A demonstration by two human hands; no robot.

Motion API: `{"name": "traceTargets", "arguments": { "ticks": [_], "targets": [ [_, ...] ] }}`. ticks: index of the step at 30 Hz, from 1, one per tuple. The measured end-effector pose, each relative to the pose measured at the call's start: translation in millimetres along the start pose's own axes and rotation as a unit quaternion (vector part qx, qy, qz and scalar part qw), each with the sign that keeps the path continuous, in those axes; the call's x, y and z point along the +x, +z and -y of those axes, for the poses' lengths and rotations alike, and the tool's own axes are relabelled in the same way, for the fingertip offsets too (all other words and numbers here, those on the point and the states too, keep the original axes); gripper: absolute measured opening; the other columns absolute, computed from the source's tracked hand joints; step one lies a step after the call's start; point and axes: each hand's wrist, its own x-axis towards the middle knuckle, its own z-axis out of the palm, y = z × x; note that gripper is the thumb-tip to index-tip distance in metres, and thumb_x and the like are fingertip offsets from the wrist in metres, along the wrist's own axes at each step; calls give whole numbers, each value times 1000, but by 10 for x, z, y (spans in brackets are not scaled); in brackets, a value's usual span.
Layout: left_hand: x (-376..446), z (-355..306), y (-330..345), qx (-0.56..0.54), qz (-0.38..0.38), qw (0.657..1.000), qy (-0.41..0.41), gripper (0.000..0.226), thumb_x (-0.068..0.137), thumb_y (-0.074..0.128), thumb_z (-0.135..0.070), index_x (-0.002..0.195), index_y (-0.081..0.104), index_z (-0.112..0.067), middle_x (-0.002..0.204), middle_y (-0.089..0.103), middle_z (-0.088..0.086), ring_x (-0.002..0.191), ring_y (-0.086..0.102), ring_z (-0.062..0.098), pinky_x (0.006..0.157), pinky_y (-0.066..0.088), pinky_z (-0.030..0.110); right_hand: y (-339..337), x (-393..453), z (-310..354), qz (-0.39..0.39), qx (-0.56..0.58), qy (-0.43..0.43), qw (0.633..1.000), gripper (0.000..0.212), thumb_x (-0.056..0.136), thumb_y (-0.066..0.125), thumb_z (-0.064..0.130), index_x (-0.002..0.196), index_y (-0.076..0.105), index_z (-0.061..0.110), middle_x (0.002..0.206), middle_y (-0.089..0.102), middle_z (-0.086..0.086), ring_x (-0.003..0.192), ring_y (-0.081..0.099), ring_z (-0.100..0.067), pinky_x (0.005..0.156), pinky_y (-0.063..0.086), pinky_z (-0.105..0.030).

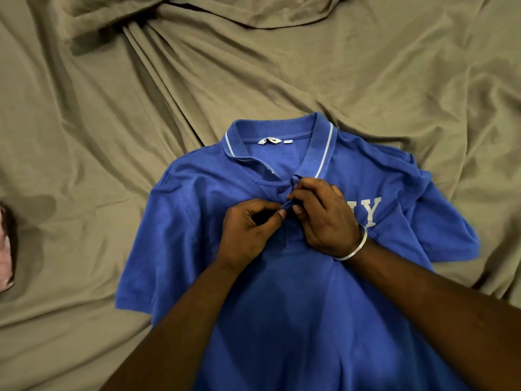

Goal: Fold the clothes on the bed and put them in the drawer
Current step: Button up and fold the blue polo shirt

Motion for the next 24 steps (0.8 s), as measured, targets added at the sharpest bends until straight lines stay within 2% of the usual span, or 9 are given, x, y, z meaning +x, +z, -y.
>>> {"name": "traceTargets", "arguments": {
  "ticks": [8, 11, 13, 14, 16, 19, 20, 22, 24],
  "targets": [
    [86, 12, -27, 93, 37, 995, 3, 25, 84, 61, -47, 88, 72, -25, 88, 71, -10, 90, 67, 10, 86, 53, 46, -17, 14, -4, 6, 1, -1, 1000, 22, 96, 50, 19, 112, 62, 8, 122, 54, -7, 108, 57, -26, 77, 38, -35],
    [111, -27, -61, 165, 80, 983, -8, 29, 86, 48, -56, 94, 66, -34, 96, 67, -15, 104, 59, 4, 100, 40, 39, -44, 16, 3, 19, -3, 0, 1000, 31, 96, 50, 25, 113, 64, 4, 121, 56, -10, 108, 58, -28, 77, 39, -36],
    [115, -69, -68, 205, 111, 972, -24, 31, 87, 42, -56, 100, 63, -36, 102, 63, -17, 111, 53, 2, 100, 28, 31, -45, 14, 3, 27, -6, 6, 1000, 35, 95, 50, 27, 115, 65, 2, 120, 57, -12, 108, 58, -29, 77, 42, -38],
    [117, -76, -58, 216, 111, 970, -21, 30, 88, 42, -54, 101, 62, -36, 103, 63, -17, 112, 53, 3, 100, 29, 31, -34, 9, -1, 25, -9, 11, 1000, 36, 95, 51, 27, 117, 64, 2, 122, 56, -13, 109, 58, -30, 77, 44, -39],
    [72, -71, -34, 213, 67, 975, 8, 31, 89, 45, -52, 100, 66, -32, 102, 67, -15, 105, 59, 5, 99, 41, 38, 4, -30, -14, 17, -10, 23, 1000, 38, 94, 52, 25, 122, 62, 1, 128, 50, -17, 112, 56, -32, 84, 48, -43],
    [76, -115, -24, 170, -16, 984, 55, 26, 94, 50, -37, 97, 71, -21, 94, 70, -10, 91, 64, 9, 83, 51, 45, 18, -28, -48, 7, -5, 42, 999, 44, 94, 54, 22, 131, 58, -1, 137, 43, -23, 115, 55, -35, 92, 48, -46],
    [110, -126, -29, 208, -42, 974, 84, 25, 95, 50, -35, 96, 70, -21, 94, 69, -8, 88, 64, 13, 80, 50, 44, 16, -27, -49, 7, 0, 47, 999, 44, 94, 53, 22, 132, 57, -1, 137, 45, -24, 118, 54, -35, 92, 48, -46],
    [236, -149, -39, 317, -90, 934, 134, 22, 91, 54, -36, 100, 70, -24, 99, 68, -9, 91, 59, 18, 78, 41, 35, 5, -25, -31, 5, 10, 55, 998, 45, 94, 52, 21, 132, 56, -1, 136, 48, -24, 124, 51, -34, 95, 47, -46],
    [371, -149, -36, 357, -108, 917, 139, 25, 86, 60, -41, 104, 69, -26, 104, 68, -10, 95, 56, 16, 77, 31, 31, -9, -17, -27, 3, 15, 55, 998, 43, 95, 51, 20, 133, 56, 0, 137, 49, -20, 123, 52, -32, 98, 46, -44]
  ]
}}
